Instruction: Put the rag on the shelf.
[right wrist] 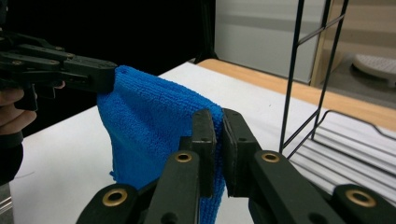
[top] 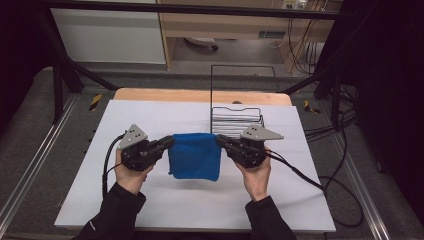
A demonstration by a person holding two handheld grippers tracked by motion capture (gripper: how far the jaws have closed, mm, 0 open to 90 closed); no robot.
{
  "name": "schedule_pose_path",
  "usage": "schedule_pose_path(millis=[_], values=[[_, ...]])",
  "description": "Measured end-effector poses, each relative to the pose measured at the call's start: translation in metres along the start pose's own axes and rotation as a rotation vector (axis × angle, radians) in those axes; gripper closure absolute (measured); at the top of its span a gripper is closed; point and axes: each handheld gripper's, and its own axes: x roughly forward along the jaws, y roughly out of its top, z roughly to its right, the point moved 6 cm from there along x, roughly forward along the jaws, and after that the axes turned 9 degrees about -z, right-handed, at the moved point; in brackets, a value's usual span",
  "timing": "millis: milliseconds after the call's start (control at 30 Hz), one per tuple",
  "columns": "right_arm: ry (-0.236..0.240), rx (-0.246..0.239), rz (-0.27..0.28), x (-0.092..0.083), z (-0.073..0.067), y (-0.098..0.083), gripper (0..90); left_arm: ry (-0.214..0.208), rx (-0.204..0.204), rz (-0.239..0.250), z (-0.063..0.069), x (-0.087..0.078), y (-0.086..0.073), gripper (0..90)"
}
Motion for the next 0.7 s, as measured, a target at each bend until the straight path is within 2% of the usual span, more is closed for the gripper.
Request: schedule_pose_path(millis=[333, 533, 700], values=[[-0.012, -0.012, 0.078, -0.022, 0.001, 0.014, 85.0, 0.001, 0.029, 0.069, 0.012, -0.002, 0.017, 83.8], [-0.031, -0.031, 0.116, -0.032, 0.001, 0.021, 85.0, -0.004, 0.016, 0.128, 0.016, -0.003, 0.032, 83.8], [-0.048, -0.038, 0.142, -0.042, 0.003, 0.027, 85.0, -0.009, 0.012, 0.147, 0.020, 0.000, 0.038, 83.9]])
